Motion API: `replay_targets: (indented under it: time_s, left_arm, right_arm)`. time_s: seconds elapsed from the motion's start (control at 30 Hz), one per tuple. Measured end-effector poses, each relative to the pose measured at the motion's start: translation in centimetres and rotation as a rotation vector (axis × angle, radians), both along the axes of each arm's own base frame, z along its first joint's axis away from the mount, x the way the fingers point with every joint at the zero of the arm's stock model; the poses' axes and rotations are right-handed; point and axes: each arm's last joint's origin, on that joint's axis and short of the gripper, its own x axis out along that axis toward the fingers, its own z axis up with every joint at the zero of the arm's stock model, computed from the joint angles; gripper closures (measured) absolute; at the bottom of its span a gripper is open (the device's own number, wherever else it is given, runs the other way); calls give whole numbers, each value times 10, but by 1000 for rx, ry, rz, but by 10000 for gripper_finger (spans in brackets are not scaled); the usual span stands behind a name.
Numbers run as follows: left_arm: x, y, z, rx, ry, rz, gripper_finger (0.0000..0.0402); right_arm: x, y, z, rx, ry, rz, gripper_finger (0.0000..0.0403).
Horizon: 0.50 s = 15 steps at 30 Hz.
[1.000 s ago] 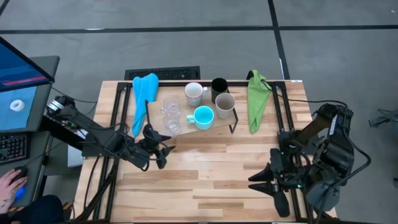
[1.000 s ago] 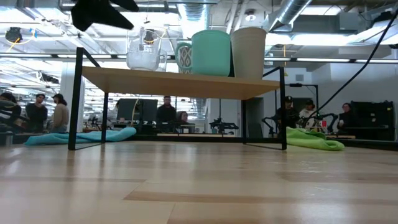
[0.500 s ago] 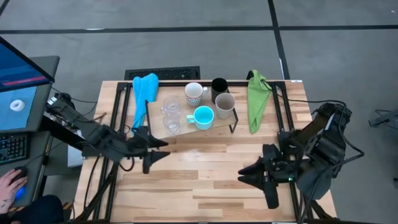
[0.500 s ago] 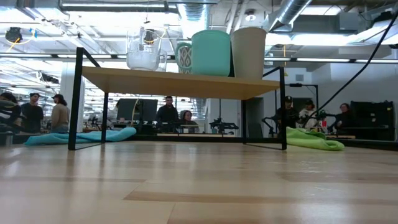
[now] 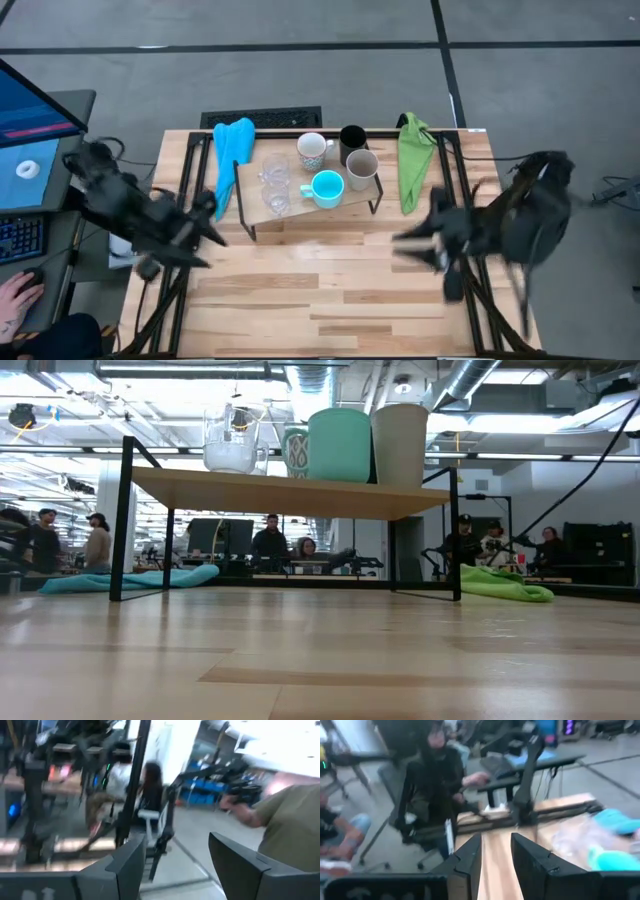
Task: Stack small to large cups/mugs on shelf
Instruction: Return to Home Position
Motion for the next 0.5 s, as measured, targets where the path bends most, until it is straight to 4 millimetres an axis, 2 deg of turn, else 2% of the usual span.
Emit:
replay_targets:
  time_s: [0.1,0.23,0.33,0.5]
  left_arm:
    - [-24,16,2,4,-81,-27,191]
    - [-47,34,-14,-23,-166,-27,191]
    - [-51,40,-35,-72,-210,46,192]
    - [-35,29,-89,-104,-180,98,192]
  right_arm:
    - [-22,-28,18,5,-62,-15,277]
    - [-50,-54,28,4,-113,-6,277]
    - [-67,-71,21,10,-121,-26,277]
    - [-87,-92,-14,44,-136,-74,277]
